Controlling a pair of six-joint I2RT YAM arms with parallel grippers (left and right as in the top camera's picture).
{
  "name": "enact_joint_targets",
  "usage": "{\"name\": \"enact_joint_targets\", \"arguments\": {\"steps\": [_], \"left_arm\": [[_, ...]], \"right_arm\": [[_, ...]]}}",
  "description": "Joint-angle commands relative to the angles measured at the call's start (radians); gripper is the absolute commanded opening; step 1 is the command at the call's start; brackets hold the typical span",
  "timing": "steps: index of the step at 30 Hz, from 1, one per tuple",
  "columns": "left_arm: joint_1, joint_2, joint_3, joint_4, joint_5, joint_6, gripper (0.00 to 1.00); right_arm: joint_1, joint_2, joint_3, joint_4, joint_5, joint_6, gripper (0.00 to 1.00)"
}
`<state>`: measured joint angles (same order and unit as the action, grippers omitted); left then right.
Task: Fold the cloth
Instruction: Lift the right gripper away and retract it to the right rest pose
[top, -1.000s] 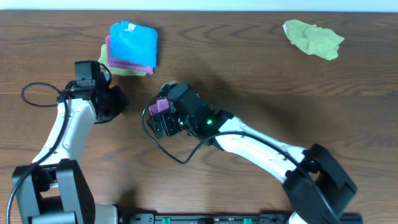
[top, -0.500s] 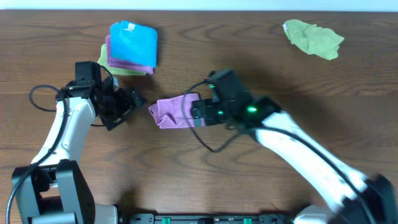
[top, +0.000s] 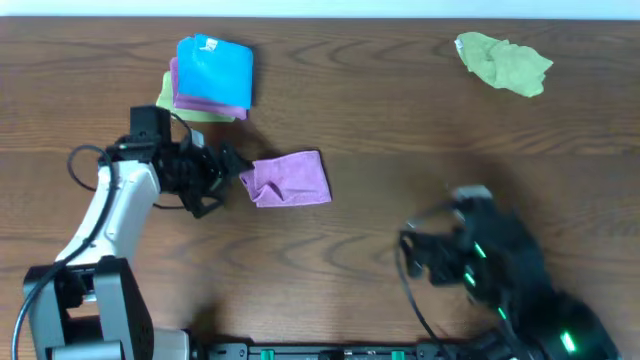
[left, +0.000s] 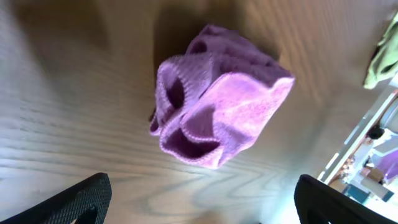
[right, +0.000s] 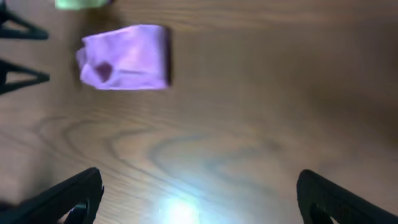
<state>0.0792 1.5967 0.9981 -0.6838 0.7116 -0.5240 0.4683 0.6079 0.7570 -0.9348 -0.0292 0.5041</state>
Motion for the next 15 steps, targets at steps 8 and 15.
{"name": "enact_joint_targets", "arguments": {"steps": [8,15], "left_arm": [[-0.034,-0.010,-0.175,0.188,0.048,-0.195,0.95],[-0.083,-0.009,-0.241,0.347,0.017,-0.291,0.95]], "right_arm": [[-0.063,-0.508,-0.111,-0.143,-0.024,0.176,0.99],[-0.063,-0.538,-0.111,-0.138,-0.023,0.180,0.99]]}}
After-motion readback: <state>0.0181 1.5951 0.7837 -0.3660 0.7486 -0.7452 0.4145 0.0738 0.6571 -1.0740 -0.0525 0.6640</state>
